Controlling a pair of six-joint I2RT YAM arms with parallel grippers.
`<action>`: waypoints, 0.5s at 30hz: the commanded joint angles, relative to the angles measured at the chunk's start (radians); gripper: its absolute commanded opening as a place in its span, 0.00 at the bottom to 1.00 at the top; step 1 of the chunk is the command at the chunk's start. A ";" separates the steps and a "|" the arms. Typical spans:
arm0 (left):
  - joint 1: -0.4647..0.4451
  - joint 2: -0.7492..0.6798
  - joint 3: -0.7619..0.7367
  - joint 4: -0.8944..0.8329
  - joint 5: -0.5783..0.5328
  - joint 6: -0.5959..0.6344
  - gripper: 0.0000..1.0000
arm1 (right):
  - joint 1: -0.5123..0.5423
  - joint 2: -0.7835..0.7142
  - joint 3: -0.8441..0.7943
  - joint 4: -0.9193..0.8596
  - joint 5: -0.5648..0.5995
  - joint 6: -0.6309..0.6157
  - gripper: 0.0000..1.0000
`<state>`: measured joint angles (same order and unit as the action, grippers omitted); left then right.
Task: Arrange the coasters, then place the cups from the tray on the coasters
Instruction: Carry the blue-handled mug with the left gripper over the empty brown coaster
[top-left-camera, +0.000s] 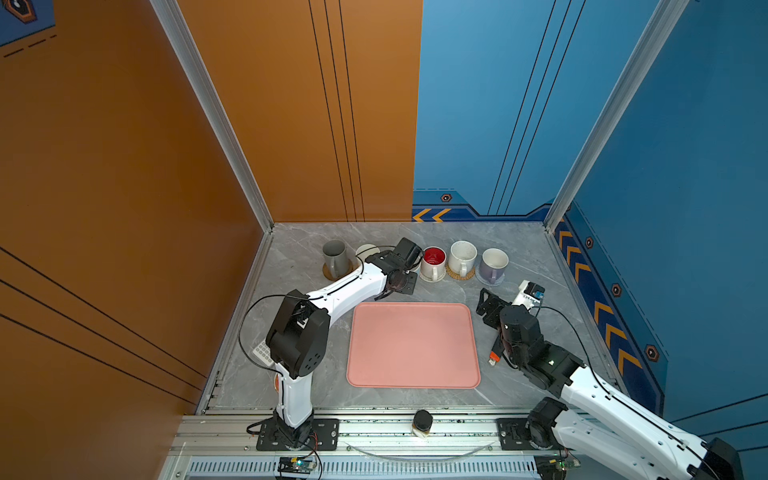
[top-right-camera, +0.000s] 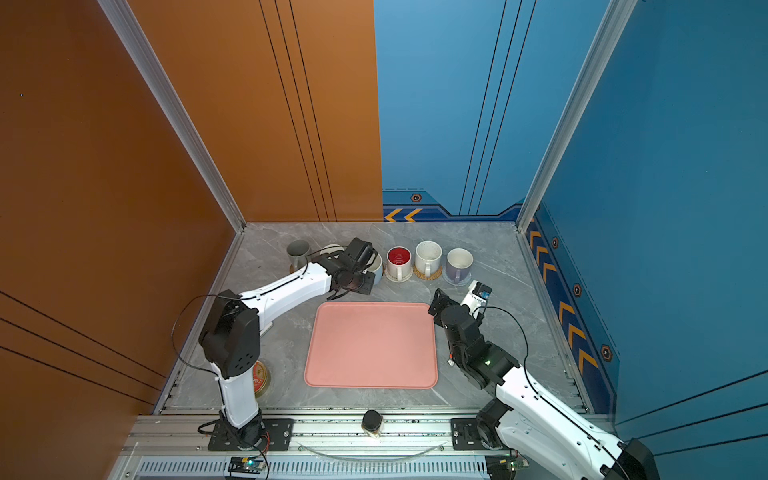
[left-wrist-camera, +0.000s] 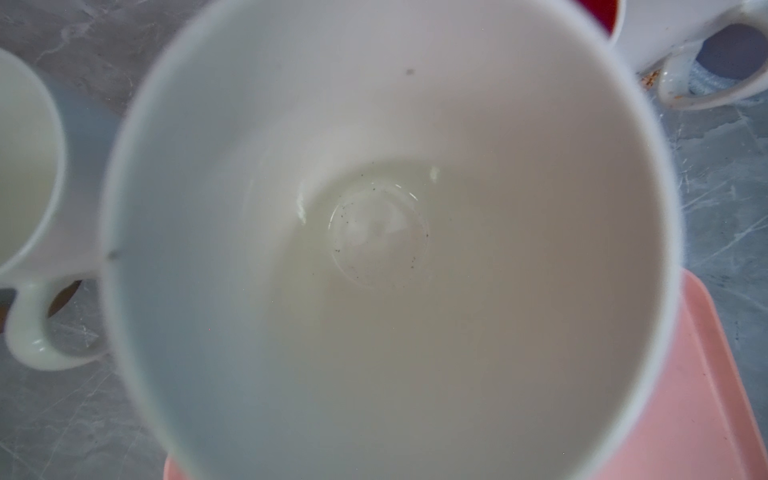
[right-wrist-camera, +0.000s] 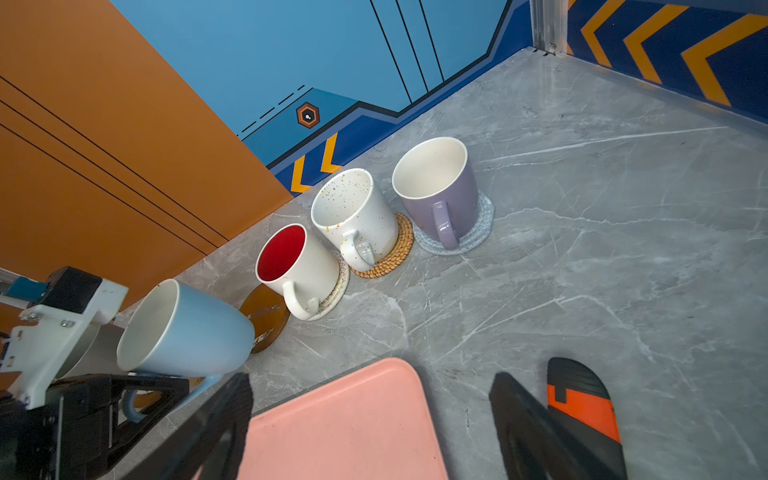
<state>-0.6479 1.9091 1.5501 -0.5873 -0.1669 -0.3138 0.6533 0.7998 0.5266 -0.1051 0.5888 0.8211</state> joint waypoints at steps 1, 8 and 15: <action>0.015 0.013 0.064 0.024 -0.014 0.019 0.00 | -0.009 -0.017 -0.017 -0.034 -0.011 0.015 0.88; 0.030 0.053 0.109 0.020 -0.029 0.018 0.00 | -0.022 -0.020 -0.022 -0.036 -0.020 0.016 0.88; 0.043 0.098 0.164 -0.002 -0.036 0.021 0.00 | -0.031 -0.019 -0.025 -0.035 -0.027 0.020 0.88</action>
<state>-0.6178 1.9961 1.6524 -0.6018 -0.1730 -0.3096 0.6289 0.7910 0.5152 -0.1139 0.5709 0.8288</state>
